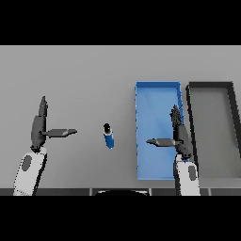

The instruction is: Pick up the blue pipe and place it into the blue bin.

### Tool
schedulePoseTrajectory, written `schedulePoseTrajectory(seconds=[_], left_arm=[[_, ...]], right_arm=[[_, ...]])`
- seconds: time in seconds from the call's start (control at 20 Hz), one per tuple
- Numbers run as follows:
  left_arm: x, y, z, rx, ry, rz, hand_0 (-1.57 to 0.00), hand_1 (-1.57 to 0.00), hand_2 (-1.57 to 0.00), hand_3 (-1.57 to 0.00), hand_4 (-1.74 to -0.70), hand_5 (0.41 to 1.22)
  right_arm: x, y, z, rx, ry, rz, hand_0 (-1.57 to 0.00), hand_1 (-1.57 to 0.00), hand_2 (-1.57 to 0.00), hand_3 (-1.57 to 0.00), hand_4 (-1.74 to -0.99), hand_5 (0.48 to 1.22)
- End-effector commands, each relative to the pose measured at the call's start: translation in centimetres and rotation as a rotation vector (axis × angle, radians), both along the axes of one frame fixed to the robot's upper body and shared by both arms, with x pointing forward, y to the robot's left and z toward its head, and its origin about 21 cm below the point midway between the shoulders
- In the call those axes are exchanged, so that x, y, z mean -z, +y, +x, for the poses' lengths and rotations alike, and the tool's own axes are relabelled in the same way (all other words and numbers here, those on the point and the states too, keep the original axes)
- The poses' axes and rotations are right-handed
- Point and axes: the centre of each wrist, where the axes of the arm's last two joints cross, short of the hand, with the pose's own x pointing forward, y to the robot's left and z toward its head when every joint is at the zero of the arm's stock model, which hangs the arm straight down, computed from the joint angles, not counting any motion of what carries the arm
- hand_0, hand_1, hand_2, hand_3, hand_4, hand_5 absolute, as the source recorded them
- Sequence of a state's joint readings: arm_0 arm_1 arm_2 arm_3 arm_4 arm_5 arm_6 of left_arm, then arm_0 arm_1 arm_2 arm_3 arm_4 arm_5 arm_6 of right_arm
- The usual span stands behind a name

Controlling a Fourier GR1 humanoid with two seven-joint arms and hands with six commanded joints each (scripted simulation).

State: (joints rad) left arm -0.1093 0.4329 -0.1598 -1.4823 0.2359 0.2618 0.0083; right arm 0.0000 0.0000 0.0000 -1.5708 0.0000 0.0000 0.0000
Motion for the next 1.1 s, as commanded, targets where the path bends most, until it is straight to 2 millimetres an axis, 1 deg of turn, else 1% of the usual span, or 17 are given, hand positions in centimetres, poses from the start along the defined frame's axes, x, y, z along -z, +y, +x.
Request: schedulePoseTrajectory(seconds=[0.0,0.25,0.3,0.35,0.4,0.45,0.55,0.6,0.65,0.7,0.75,0.8,0.9,1.0,1.05], left_arm=[[0.0,0.0,0.0,0.0,-0.005,0.0,0.0,0.0,0.0,0.0,-1.07,0.591],[-0.2,-0.2,0.3,0.006,-0.007,-0.001,0.0,0.0,0.0,0.0,-1.07,0.591],[-0.8,0.9,-0.1,0.176,-0.015,0.066,0.0,0.0,0.0,0.0,-1.07,0.591],[-1.2,2.1,-0.3,0.274,0.002,0.111,0.0,0.0,0.0,0.0,-1.07,0.59],[-1.6,2.9,-0.1,0.329,0.017,0.134,0.0,0.0,0.0,0.0,-1.07,0.589],[-1.8,2.9,0.1,0.361,0.03,0.145,0.0,0.0,0.0,0.0,-1.08,0.587],[-2.0,3.1,0.2,0.398,0.039,0.147,0.0,0.0,0.0,0.0,-1.08,0.591],[-1.8,2.7,0.1,0.419,0.04,0.143,0.0,0.0,0.0,0.0,-1.08,0.596],[-2.1,3.0,-0.3,0.423,0.04,0.15,0.0,0.0,0.0,0.0,-1.08,0.6],[-2.2,3.0,-0.7,0.441,0.042,0.139,0.0,0.0,0.0,0.0,-1.08,0.604],[-2.1,2.6,-0.5,0.464,0.042,0.138,0.0,0.0,0.0,0.0,-1.09,0.605],[-2.4,2.3,-0.6,0.511,0.037,0.138,0.0,0.0,0.0,0.0,-1.09,0.596],[-1.8,1.9,-1.6,0.601,0.053,0.132,0.0,0.0,0.0,0.0,-1.1,0.567],[-1.7,0.8,-2.5,0.681,0.071,0.123,0.0,0.0,0.0,0.0,-1.11,0.534],[-1.8,-0.2,-2.8,0.711,0.08,0.112,0.0,0.0,0.0,0.0,-1.12,0.514]], right_arm=[[0.0,0.0,0.0,0.001,0.0,0.0,0.0,0.0,0.0,0.0,-1.225,0.617],[0.0,-0.3,0.0,0.005,-0.001,0.002,0.0,0.0,0.0,0.0,-1.225,0.617],[-0.3,-0.8,-0.7,-0.058,-0.062,-0.084,0.0,0.0,0.0,0.0,-1.225,0.617],[-0.5,-1.0,-1.4,-0.096,-0.09,-0.15,0.0,0.0,0.0,0.0,-1.224,0.618],[-0.4,-0.8,-2.0,-0.126,-0.089,-0.181,0.0,0.0,0.0,0.0,-1.225,0.618],[-0.6,-1.1,-2.2,-0.133,-0.083,-0.209,0.0,0.0,0.0,0.0,-1.225,0.62],[-1.2,-0.8,-2.3,-0.14,-0.094,-0.246,0.0,0.0,0.0,0.0,-1.215,0.618],[-1.0,-0.7,-2.3,-0.141,-0.078,-0.262,0.0,0.0,0.0,0.0,-1.203,0.614],[-1.3,-1.1,-2.3,-0.127,-0.074,-0.277,0.0,0.0,0.0,0.0,-1.196,0.609],[-1.2,-1.0,-2.5,-0.122,-0.063,-0.274,0.0,0.0,0.0,0.0,-1.186,0.601],[-1.5,-1.0,-2.1,-0.117,-0.061,-0.276,0.0,0.0,0.0,0.0,-1.185,0.597],[-1.5,-0.9,-2.2,-0.127,-0.075,-0.276,0.0,0.0,0.0,0.0,-1.186,0.598],[-1.2,-0.8,-2.3,-0.144,-0.085,-0.279,0.0,0.0,0.0,0.0,-1.193,0.605],[-1.6,-0.7,-2.1,-0.149,-0.097,-0.28,0.0,0.0,0.0,0.0,-1.201,0.609],[-1.5,-0.6,-2.2,-0.155,-0.088,-0.278,0.0,0.0,0.0,0.0,-1.205,0.611]])
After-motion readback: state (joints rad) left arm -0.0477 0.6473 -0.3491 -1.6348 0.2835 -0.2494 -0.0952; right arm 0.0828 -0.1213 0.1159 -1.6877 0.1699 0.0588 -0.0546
